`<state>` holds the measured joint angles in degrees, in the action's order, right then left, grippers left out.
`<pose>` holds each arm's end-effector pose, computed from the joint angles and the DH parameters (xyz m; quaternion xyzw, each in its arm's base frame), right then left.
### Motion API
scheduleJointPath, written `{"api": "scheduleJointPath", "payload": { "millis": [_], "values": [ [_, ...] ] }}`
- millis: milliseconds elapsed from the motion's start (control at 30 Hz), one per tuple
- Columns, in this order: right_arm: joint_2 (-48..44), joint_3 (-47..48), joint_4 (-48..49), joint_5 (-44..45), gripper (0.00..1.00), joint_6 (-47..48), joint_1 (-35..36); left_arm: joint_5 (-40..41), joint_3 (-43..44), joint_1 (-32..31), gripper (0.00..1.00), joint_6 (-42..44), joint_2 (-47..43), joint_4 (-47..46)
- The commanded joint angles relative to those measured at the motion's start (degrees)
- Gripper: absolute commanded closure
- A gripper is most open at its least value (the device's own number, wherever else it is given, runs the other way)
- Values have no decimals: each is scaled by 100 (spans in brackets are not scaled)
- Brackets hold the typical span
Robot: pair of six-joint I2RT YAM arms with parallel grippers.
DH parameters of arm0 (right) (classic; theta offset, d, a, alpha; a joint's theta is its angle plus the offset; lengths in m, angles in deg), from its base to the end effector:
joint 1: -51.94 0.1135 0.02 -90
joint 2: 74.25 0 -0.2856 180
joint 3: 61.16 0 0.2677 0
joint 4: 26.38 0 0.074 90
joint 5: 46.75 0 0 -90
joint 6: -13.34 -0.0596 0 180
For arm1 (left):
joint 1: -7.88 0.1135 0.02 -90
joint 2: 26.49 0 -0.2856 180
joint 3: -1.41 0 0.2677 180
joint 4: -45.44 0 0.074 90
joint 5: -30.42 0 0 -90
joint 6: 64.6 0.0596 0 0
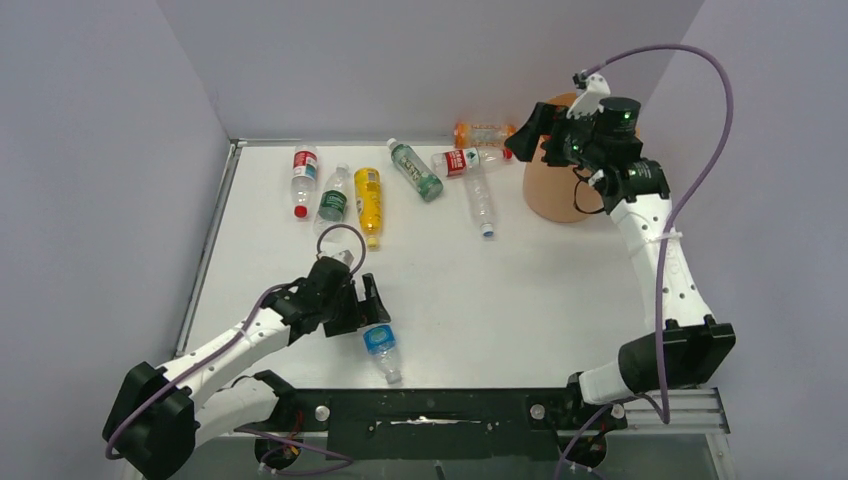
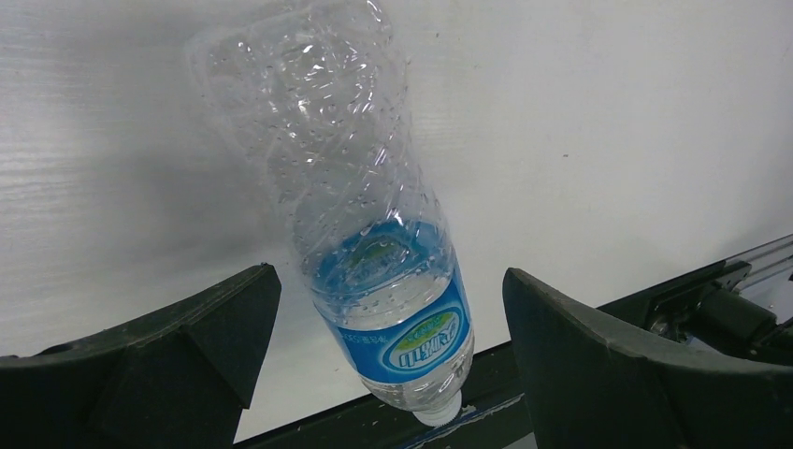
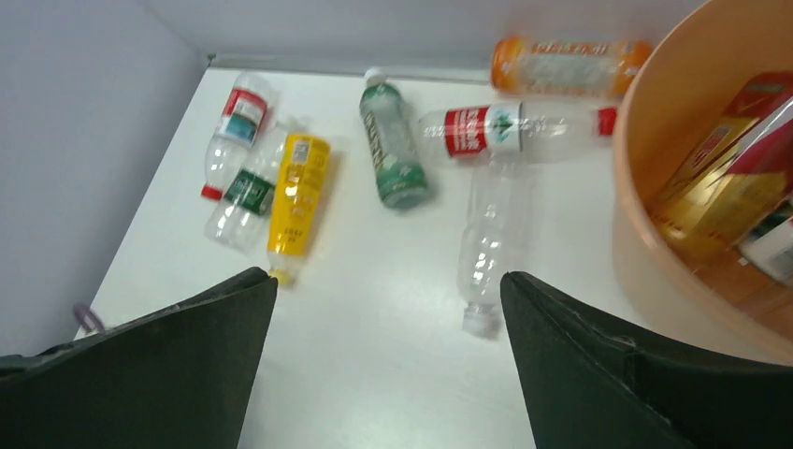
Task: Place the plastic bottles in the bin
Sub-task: Place the plastic bottle in the trash bin, then pick up the plastic bottle at the center of the board.
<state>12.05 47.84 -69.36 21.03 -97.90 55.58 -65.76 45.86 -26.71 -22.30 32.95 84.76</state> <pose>0.3675 0.0460 0.4570 0.0143 0.8125 0.2752 0.5136 0.1702 -0.1251 0.1820 -0.0921 0.9462 -0.2400 0.1967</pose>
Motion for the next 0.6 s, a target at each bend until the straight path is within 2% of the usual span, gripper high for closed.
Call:
{"api": "scheduleJointPath", "payload": {
  "millis": [0,100,233,400,433,567],
  "values": [
    [-604,-858,74,217,5,84,626,70,-12,-81,9,-24,135,-447],
    [-941,-1371,5,388,5,101,1164,105,3,-120,9,-9,264,-528],
    [-1355,-2158,67,408,5,-47,1635,76,13,-138,21,11,429,-730],
    [-1672,-3048,254,430,5,-231,1917,-98,30,-173,57,-4,641,-1040],
    [-1722,-3165,271,425,5,-247,1931,-110,50,-189,60,-17,655,-1058],
    [-1837,-3421,334,344,5,-291,1948,-102,181,-232,62,-5,587,-1000]
  ]
}}
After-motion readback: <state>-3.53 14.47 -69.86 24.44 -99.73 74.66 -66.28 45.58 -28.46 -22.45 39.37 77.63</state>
